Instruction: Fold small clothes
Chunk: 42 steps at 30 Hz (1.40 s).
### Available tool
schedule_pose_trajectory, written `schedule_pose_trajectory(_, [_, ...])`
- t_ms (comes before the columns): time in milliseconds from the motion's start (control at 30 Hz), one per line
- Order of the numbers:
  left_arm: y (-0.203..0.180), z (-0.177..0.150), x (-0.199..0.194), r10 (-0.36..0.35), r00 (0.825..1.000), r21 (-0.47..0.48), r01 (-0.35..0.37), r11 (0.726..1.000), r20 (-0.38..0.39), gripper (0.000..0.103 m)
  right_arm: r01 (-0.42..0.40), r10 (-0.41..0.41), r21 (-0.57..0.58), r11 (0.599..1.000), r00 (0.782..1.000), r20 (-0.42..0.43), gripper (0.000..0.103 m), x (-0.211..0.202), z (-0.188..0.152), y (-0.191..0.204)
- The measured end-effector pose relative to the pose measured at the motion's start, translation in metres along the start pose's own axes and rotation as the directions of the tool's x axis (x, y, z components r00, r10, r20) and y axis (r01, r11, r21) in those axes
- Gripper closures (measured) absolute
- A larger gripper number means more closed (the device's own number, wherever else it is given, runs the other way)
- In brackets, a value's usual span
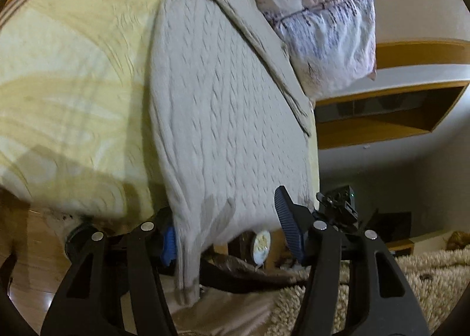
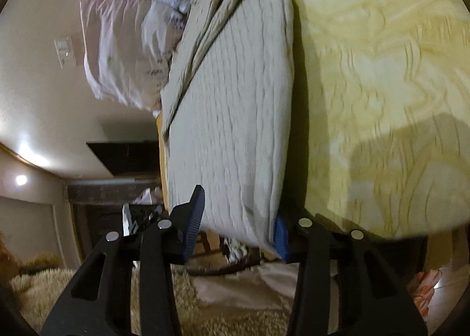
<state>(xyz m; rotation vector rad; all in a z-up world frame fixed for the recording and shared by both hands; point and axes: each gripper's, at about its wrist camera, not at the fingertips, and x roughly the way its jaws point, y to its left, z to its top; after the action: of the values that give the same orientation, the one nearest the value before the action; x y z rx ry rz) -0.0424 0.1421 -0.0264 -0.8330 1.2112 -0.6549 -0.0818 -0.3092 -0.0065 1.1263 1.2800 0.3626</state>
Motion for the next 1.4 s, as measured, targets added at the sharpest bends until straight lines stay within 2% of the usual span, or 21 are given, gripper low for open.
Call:
schedule_pose_trajectory(33, [0.0, -0.002, 0.002, -0.011, 1.0, 0.0, 0.011, 1.0, -0.024, 0.044, 0.016, -0.016, -0.006, 1.0, 0.999, -0.04, 0.061, 0.003, -0.005, -0.001])
schedule_pose_trajectory(100, [-0.002, -0.005, 0.006, -0.016, 0.998, 0.018, 0.017, 1.0, -0.067, 0.044, 0.035, -0.037, -0.023, 0.999, 0.995, -0.089, 0.069, 0.007, -0.013, -0.001])
schedule_pose_trajectory(233, [-0.005, -0.003, 0.008, -0.004, 0.996, 0.036, 0.007, 0.999, -0.093, 0.044, 0.046, -0.049, -0.029, 0.999, 0.992, -0.112, 0.071, 0.011, -0.018, 0.0])
schedule_pose_trajectory(300, [-0.009, -0.003, 0.009, 0.023, 0.994, 0.061, -0.016, 0.998, -0.109, 0.046, 0.059, -0.066, -0.05, 0.997, 0.989, -0.135, 0.078, 0.016, -0.022, 0.003])
schedule_pose_trajectory(433, [-0.014, -0.001, 0.014, 0.077, 0.987, 0.104, -0.062, 0.993, -0.143, 0.063, 0.065, -0.081, -0.1, 0.993, 0.983, -0.163, 0.092, 0.023, -0.027, 0.011])
schedule_pose_trajectory(600, [-0.015, -0.001, 0.015, 0.099, 0.985, 0.116, -0.083, 0.99, -0.139, 0.084, 0.063, -0.086, -0.172, 0.983, 0.988, -0.128, 0.095, 0.018, -0.024, 0.027])
schedule_pose_trajectory(667, [-0.015, 0.0, 0.011, 0.101, 0.986, 0.13, -0.084, 0.988, -0.133, 0.093, 0.073, -0.095, -0.214, 0.974, 0.991, -0.094, 0.095, 0.013, -0.021, 0.037])
schedule_pose_trajectory(800, [-0.023, 0.01, 0.002, 0.093, 0.993, 0.17, -0.078, 0.982, -0.079, 0.095, 0.111, -0.112, -0.27, 0.957, 0.994, 0.011, 0.096, -0.002, -0.011, 0.05])
schedule_pose_trajectory(900, [-0.027, 0.02, -0.009, 0.084, 0.996, 0.192, -0.077, 0.978, -0.027, 0.096, 0.156, -0.127, -0.3, 0.941, 0.985, 0.114, 0.096, -0.013, -0.002, 0.064])
schedule_pose_trajectory(967, [-0.029, 0.027, -0.014, 0.077, 0.997, 0.197, -0.077, 0.977, 0.01, 0.097, 0.208, -0.151, -0.336, 0.919, 0.971, 0.188, 0.096, -0.018, 0.004, 0.077])
schedule_pose_trajectory(1167, [-0.032, 0.055, -0.028, 0.008, 0.993, 0.176, -0.029, 0.984, 0.121, 0.097, 0.328, -0.195, -0.399, 0.856, 0.921, 0.338, 0.096, -0.025, 0.015, 0.1])
schedule_pose_trajectory(1267, [-0.033, 0.071, -0.029, -0.028, 0.986, 0.153, 0.002, 0.988, 0.167, 0.097, 0.352, -0.182, -0.394, 0.849, 0.896, 0.406, 0.096, -0.03, 0.022, 0.107])
schedule_pose_trajectory(1400, [-0.035, 0.092, -0.029, -0.072, 0.972, 0.135, 0.043, 0.99, 0.222, 0.097, 0.356, -0.161, -0.389, 0.85, 0.878, 0.451, 0.097, -0.032, 0.034, 0.118])
